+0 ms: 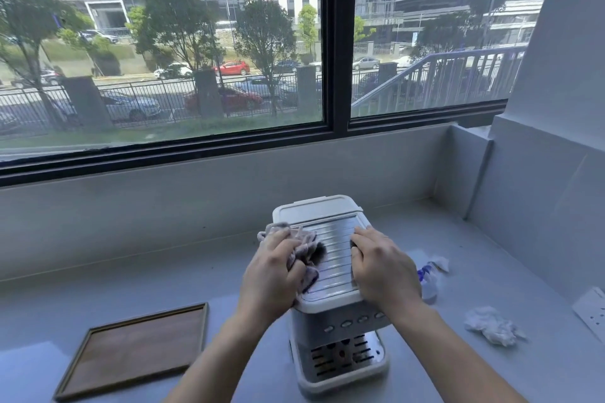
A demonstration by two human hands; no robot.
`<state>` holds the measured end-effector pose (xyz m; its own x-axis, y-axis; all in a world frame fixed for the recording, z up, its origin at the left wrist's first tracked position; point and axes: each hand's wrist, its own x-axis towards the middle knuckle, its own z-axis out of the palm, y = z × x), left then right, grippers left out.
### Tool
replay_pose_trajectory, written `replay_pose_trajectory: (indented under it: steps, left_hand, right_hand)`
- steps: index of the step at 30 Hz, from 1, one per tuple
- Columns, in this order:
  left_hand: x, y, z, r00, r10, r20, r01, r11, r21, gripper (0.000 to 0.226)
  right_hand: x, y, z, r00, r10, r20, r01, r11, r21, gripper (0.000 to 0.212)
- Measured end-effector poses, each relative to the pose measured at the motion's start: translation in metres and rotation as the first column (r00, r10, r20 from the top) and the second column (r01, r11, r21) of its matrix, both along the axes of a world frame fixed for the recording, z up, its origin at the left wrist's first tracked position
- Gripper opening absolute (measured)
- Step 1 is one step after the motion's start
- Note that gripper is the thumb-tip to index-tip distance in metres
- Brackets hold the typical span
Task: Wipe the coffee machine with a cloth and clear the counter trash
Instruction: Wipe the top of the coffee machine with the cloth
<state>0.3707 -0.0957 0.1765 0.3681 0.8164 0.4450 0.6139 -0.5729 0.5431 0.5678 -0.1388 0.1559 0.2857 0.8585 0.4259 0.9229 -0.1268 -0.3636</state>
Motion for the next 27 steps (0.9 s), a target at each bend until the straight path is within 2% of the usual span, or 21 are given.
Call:
replay_pose_trajectory:
  steps: [4,8,11,13,15,16,18,19,20,21,22,23,24,25,27]
  left_hand:
    - [0.001,-0.008,-0.003,0.999,-0.018,-0.034,0.02,0.999,0.047,0.03]
    - [0.004,-0.048,-0.02,0.99,-0.112,-0.091,0.129,0.967,0.221,0.03]
    - [0.016,-0.062,-0.013,0.962,-0.249,-0.111,0.27,0.925,0.267,0.025]
    - [0.025,-0.064,-0.001,0.947,-0.319,-0.027,0.319,0.931,0.177,0.027]
    - [0.032,-0.061,0.011,0.934,-0.296,0.198,0.31,0.95,-0.04,0.031]
    - [0.035,-0.058,0.018,0.914,-0.264,0.308,0.323,0.933,-0.158,0.035]
    - [0.04,-0.052,0.029,0.855,-0.221,0.468,0.409,0.843,-0.349,0.043]
    - [0.04,-0.048,0.032,0.823,-0.204,0.53,0.463,0.781,-0.419,0.045]
    - [0.039,-0.045,0.032,0.785,-0.184,0.592,0.513,0.728,-0.454,0.044]
    - [0.037,-0.043,0.031,0.749,-0.161,0.643,0.543,0.705,-0.456,0.042]
    - [0.033,-0.043,0.028,0.731,-0.142,0.667,0.54,0.719,-0.438,0.04]
    - [0.028,-0.04,0.023,0.751,-0.13,0.647,0.482,0.779,-0.402,0.039]
    - [0.025,-0.036,0.018,0.809,-0.126,0.574,0.375,0.863,-0.339,0.037]
    - [0.023,-0.03,0.011,0.879,-0.106,0.465,0.244,0.938,-0.247,0.035]
    - [0.026,-0.023,0.0,0.966,-0.047,0.255,0.068,0.995,-0.077,0.032]
  right_hand:
    - [0.0,-0.001,0.0,1.0,-0.012,0.018,0.011,1.0,0.011,0.036]
    - [-0.002,-0.002,0.001,0.998,-0.02,0.053,0.018,0.999,0.04,0.024]
    - [0.0,-0.003,0.008,1.0,0.01,0.002,-0.01,1.0,0.009,0.02]
    - [0.003,-0.012,0.019,0.973,0.037,-0.227,-0.04,0.999,-0.009,0.026]
    - [0.002,-0.031,0.031,0.861,0.122,-0.494,-0.09,0.992,0.089,0.03]
    - [-0.002,-0.041,0.036,0.789,0.2,-0.581,-0.122,0.978,0.171,0.03]
    - [-0.012,-0.06,0.039,0.653,0.332,-0.681,-0.184,0.941,0.283,0.034]
    - [-0.016,-0.067,0.038,0.625,0.368,-0.689,-0.228,0.93,0.29,0.045]
    - [-0.019,-0.073,0.035,0.66,0.376,-0.65,-0.276,0.926,0.256,0.056]
    - [-0.022,-0.077,0.032,0.75,0.359,-0.556,-0.316,0.932,0.176,0.064]
    - [-0.025,-0.078,0.029,0.852,0.337,-0.4,-0.336,0.939,0.076,0.071]
    - [-0.027,-0.077,0.027,0.922,0.325,-0.211,-0.332,0.943,-0.001,0.076]
    - [-0.029,-0.073,0.025,0.942,0.331,-0.051,-0.333,0.942,-0.035,0.078]
    - [-0.028,-0.068,0.023,0.937,0.348,0.03,-0.347,0.937,-0.038,0.077]
    - [-0.021,-0.06,0.023,0.927,0.375,-0.024,-0.376,0.927,-0.022,0.066]
